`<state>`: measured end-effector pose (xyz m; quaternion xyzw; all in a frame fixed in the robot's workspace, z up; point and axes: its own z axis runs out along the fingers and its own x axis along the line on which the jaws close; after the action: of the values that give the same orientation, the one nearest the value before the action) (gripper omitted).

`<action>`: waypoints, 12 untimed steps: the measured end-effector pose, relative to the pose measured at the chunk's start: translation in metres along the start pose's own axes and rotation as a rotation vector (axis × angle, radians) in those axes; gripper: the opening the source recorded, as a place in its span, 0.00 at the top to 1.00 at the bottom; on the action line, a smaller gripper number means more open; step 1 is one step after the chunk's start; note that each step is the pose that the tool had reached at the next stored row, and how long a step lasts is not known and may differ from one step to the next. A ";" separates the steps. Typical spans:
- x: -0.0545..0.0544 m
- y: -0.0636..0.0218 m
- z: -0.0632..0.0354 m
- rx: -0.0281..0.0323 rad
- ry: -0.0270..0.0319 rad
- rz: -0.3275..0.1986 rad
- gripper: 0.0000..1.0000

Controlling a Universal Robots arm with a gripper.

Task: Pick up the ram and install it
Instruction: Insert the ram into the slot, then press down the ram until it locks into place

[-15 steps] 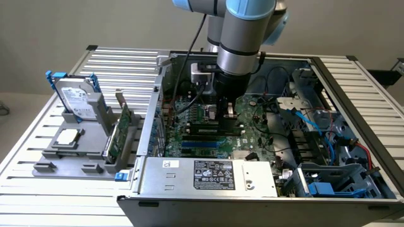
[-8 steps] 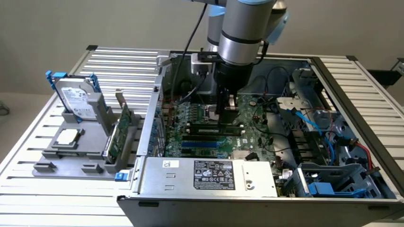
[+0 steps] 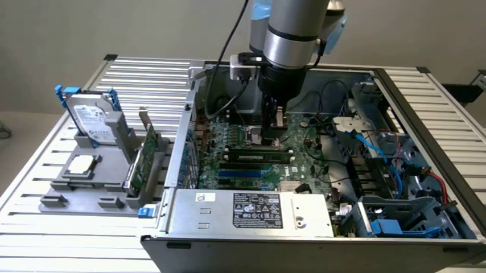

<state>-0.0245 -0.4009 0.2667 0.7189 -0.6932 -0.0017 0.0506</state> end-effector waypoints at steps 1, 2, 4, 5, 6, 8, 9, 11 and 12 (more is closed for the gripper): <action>0.000 0.0000 0.0000 0.0000 0.0001 0.000 0.70; 0.000 0.0000 -0.0001 -0.0001 0.0001 0.000 0.76; 0.000 0.0000 -0.0001 -0.0001 0.0002 0.000 0.82; 0.000 0.0000 -0.0001 0.0000 0.0002 0.000 0.88; 0.000 0.0000 -0.0001 -0.0001 0.0002 0.000 0.88; 0.000 0.0000 -0.0001 0.0000 0.0002 0.000 0.89; 0.000 0.0000 -0.0001 0.0000 0.0002 0.000 0.89; 0.000 0.0000 -0.0001 -0.0001 0.0002 0.000 0.89; 0.000 0.0000 -0.0001 -0.0001 0.0002 0.000 0.89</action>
<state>-0.0245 -0.4009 0.2668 0.7189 -0.6932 -0.0017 0.0507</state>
